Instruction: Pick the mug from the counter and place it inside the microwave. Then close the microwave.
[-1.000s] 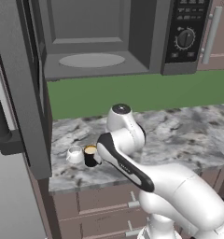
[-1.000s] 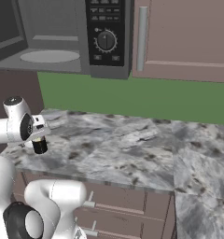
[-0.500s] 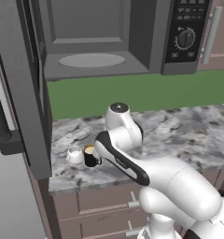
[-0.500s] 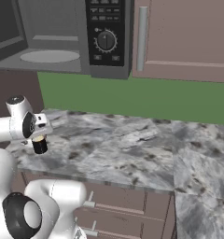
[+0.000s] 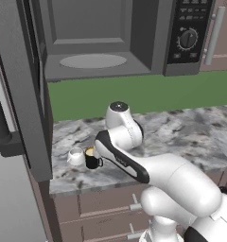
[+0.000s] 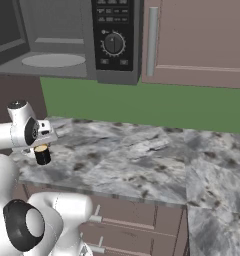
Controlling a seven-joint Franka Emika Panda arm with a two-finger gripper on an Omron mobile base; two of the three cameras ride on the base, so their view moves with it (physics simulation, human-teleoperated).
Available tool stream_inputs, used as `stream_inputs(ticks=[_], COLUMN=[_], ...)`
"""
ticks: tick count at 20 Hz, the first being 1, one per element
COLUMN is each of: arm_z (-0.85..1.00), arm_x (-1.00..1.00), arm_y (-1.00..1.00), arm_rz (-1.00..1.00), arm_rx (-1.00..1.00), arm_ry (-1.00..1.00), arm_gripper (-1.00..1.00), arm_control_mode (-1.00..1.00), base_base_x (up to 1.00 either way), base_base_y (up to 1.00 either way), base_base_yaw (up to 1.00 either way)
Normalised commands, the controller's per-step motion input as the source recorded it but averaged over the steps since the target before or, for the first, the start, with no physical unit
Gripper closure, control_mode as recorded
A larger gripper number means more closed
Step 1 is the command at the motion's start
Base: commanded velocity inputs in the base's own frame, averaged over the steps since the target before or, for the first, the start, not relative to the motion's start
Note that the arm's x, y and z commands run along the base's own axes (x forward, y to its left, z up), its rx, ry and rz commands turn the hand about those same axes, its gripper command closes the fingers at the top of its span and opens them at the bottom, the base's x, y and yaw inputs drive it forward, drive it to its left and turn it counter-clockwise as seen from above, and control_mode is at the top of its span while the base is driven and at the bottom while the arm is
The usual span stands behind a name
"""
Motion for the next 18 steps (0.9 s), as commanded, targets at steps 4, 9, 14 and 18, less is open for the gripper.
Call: stream_inputs(ticks=[4,9,14,18], arm_z=[0.00,0.04,-0.05,-0.16], arm_x=[0.00,0.00,0.00,0.14], arm_y=[0.00,0.00,0.00,0.00], arm_rz=[0.00,0.00,-0.04,-0.05], arm_rx=[0.00,0.01,0.07,0.08], arm_ry=[0.00,-0.05,-0.06,0.03], arm_gripper=[-1.00,-1.00,-1.00,-1.00], arm_control_mode=[-1.00,-1.00,-1.00,-1.00], base_base_x=[0.00,0.00,0.00,0.00], base_base_y=[0.00,0.00,0.00,0.00], base_base_yaw=[0.00,0.00,0.00,0.00])
